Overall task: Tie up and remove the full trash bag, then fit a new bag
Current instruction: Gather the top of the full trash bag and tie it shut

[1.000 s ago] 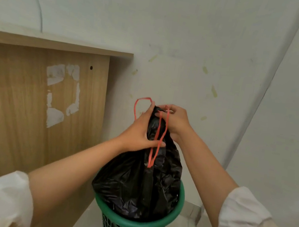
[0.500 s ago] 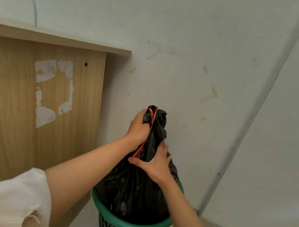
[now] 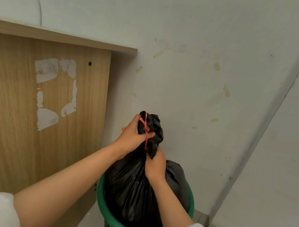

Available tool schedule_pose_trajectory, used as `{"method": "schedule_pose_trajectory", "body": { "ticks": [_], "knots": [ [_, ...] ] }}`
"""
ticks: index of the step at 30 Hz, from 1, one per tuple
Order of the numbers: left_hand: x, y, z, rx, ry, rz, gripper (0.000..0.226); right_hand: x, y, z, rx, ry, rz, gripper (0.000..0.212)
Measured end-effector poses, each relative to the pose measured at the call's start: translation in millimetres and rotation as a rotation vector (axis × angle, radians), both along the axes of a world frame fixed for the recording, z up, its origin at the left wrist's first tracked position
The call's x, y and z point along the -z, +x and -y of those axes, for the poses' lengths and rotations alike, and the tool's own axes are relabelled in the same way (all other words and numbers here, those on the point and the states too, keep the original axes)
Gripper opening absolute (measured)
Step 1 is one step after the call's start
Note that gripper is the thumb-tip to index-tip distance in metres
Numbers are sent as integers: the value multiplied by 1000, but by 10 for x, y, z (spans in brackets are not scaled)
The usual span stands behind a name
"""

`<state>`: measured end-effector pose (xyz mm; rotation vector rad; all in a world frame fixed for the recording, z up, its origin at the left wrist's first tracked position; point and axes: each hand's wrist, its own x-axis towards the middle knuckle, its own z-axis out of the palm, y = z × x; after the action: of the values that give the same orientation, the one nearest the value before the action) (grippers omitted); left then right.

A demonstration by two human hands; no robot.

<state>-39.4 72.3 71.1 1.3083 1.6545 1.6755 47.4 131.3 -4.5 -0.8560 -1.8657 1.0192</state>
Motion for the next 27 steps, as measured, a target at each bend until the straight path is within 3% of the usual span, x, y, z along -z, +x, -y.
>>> {"method": "schedule_pose_trajectory", "body": {
  "ticks": [4, 8, 11, 14, 18, 23, 27],
  "knots": [
    [99, -216, 335, 182, -28, -44, 62, 27, 5, -37, 4, -106, -88, 22],
    [536, -289, 550, -80, -17, -22, 64, -32, 40, -66, 83, -265, -114, 21],
    [898, -227, 517, -46, -282, -310, 122, -48, 41, -63, 82, -282, -82, 25],
    [992, -157, 280, -28, -274, -447, 138, -104, 61, -34, 54, -285, -85, 19],
    [1050, 48, -50, 15, -211, -410, 137, -158, 166, -76, 0, -273, -84, 16],
    [1090, 296, -261, 91, -229, -355, 81, -219, 327, -144, -24, -208, -52, 22],
    [1013, 402, -365, 49, -238, -269, 64, -250, 386, -201, 43, -235, -119, 12]
  ]
}}
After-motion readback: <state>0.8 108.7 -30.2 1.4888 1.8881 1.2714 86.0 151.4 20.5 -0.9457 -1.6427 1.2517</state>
